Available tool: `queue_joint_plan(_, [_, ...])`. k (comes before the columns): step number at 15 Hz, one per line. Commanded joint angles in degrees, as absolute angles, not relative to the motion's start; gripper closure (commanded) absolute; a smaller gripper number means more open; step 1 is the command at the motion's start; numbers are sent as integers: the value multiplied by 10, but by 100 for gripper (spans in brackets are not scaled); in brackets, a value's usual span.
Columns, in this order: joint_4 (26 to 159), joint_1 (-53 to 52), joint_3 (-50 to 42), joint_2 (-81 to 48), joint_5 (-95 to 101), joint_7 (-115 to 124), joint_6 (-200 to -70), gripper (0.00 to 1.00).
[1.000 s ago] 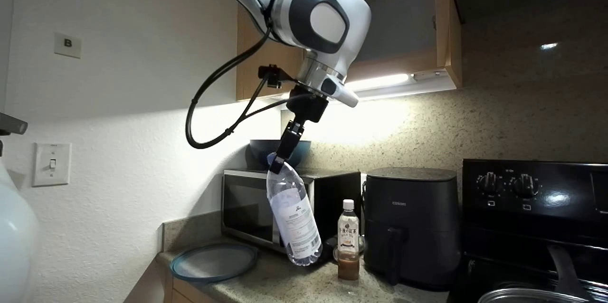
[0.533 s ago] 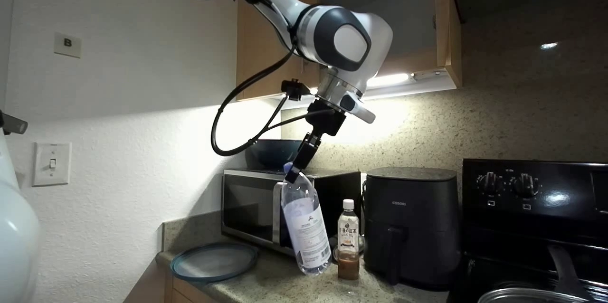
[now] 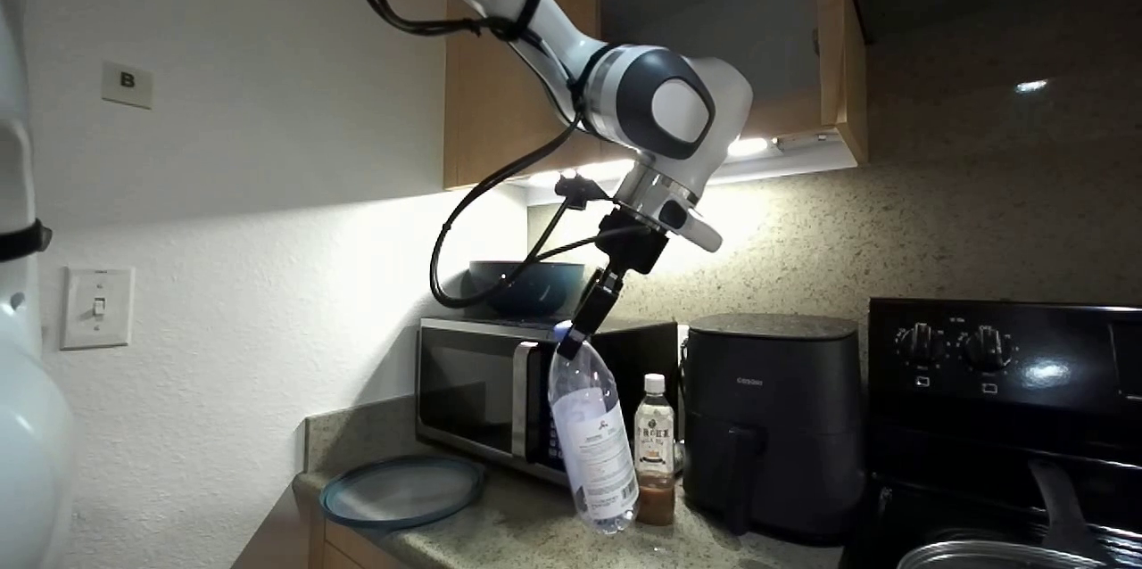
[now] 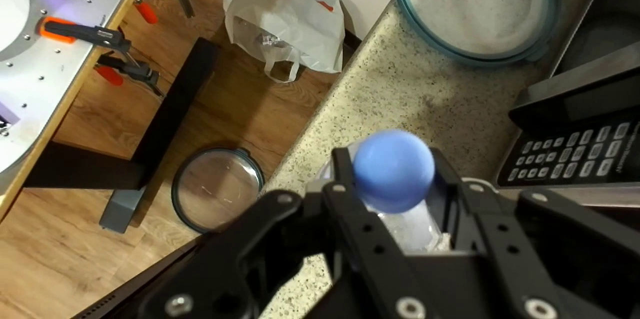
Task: Remove the bottle from the open cabinet, put it on the counter, put it back in the cabinet and then put it back on the counter
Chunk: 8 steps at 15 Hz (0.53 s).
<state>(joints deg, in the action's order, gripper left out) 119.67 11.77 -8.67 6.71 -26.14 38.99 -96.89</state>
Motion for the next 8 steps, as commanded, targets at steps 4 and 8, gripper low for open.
queue_joint_plan(4, [1162,114,-91,15,-236,424,-945,87])
queue_joint_plan(8, [1155,115,-96,-11,-248,410,-947,87])
